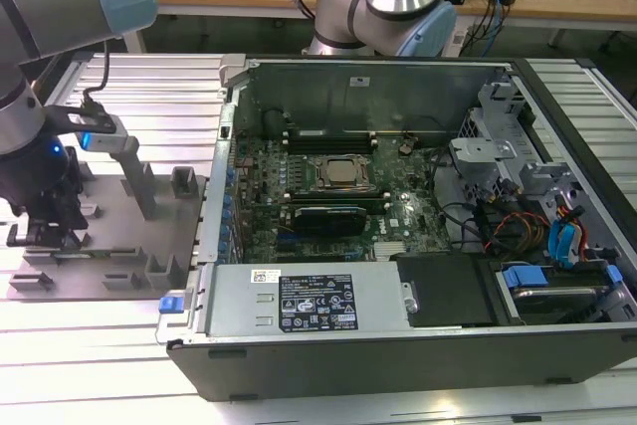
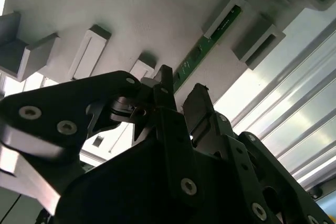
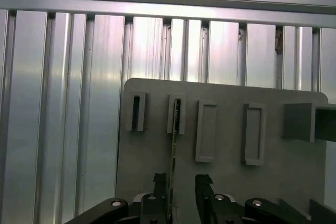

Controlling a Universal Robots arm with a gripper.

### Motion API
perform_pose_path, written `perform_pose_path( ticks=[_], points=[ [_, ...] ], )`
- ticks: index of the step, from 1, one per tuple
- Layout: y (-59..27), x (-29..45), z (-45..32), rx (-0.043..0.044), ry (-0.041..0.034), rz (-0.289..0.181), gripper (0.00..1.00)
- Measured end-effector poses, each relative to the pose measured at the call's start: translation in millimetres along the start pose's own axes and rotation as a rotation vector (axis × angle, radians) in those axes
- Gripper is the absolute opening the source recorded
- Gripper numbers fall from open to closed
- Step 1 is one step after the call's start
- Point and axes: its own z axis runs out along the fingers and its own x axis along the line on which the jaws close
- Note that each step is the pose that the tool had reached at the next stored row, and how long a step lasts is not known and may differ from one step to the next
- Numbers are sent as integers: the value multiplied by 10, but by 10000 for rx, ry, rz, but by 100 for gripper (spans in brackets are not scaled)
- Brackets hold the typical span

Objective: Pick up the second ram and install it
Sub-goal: 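Pick up the second ram and move it above second insertion slot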

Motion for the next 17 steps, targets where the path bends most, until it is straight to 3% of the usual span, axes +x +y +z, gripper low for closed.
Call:
perform_pose_path(
  ticks=[4,8,13,16,17],
  points=[
    [-8,26,147,0,0,-1,34],
    [-12,30,274,11,-31,702,34],
    [-11,29,294,12,-32,704,34],
    [-11,29,295,11,-32,704,13],
    [-11,29,295,12,-31,705,11]
  ],
)
